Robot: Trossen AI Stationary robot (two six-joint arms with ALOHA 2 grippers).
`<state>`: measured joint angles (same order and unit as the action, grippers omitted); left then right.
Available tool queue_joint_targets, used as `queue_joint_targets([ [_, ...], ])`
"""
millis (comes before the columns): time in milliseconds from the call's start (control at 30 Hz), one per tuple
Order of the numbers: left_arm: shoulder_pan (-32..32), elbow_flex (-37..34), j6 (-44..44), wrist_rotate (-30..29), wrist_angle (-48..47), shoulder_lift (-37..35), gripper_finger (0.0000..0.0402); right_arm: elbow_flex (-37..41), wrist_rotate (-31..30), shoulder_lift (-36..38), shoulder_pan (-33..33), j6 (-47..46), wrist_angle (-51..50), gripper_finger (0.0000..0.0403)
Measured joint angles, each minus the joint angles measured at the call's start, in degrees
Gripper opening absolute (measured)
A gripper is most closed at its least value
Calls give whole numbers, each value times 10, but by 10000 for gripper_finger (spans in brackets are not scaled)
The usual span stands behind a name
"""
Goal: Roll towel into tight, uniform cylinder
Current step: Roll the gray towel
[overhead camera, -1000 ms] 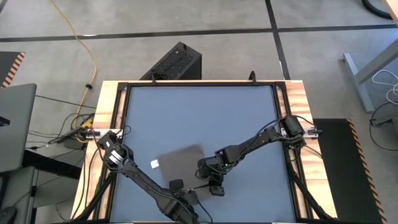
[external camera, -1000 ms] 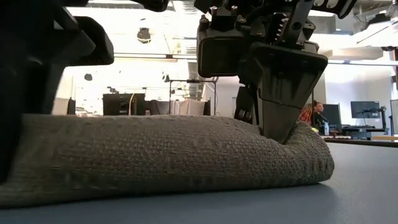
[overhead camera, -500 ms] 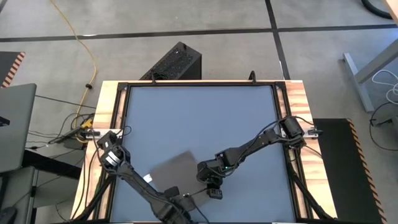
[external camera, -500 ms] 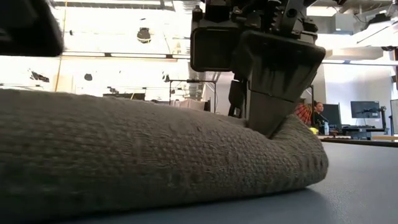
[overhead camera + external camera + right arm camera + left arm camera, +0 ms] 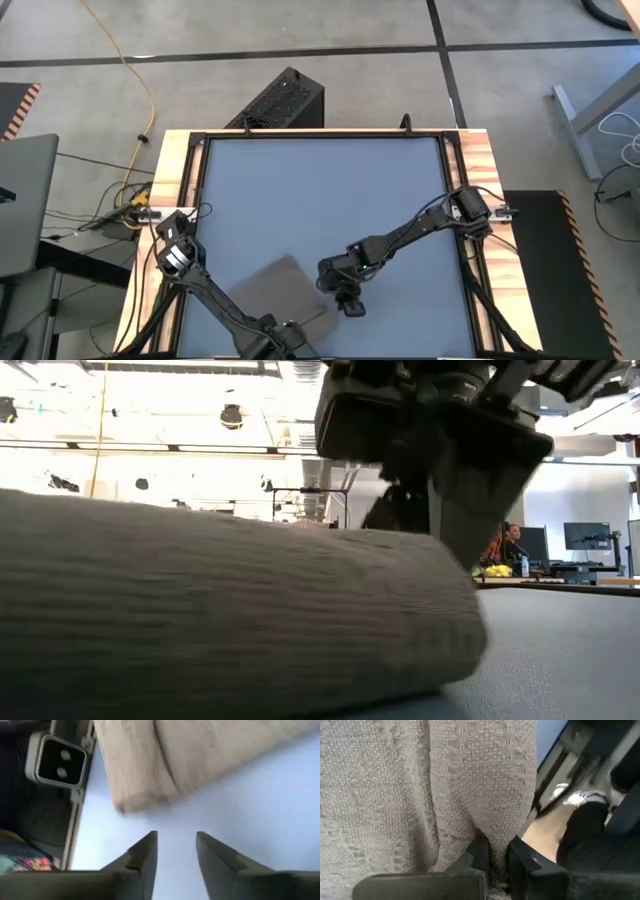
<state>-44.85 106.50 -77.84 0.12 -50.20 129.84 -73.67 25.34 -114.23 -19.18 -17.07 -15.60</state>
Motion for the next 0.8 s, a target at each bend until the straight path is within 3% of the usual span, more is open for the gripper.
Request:
queue_joint_targets([
  [100,-1,0,9,2,-3,0,16,-4,-38,35,1,44,-19,194],
  [267,9,1,55,-18,-73,-5,16,6,-198,104,-60,136,-21,218],
  [400,13,0,57,-42,-132,-14,16,31,-274,115,-96,217,100,211],
  [600,-5,1,45,-66,-114,-19,16,43,-242,42,14,230,285,152],
  [800,-10,0,34,-102,-117,-19,16,41,-199,-30,74,203,391,49],
])
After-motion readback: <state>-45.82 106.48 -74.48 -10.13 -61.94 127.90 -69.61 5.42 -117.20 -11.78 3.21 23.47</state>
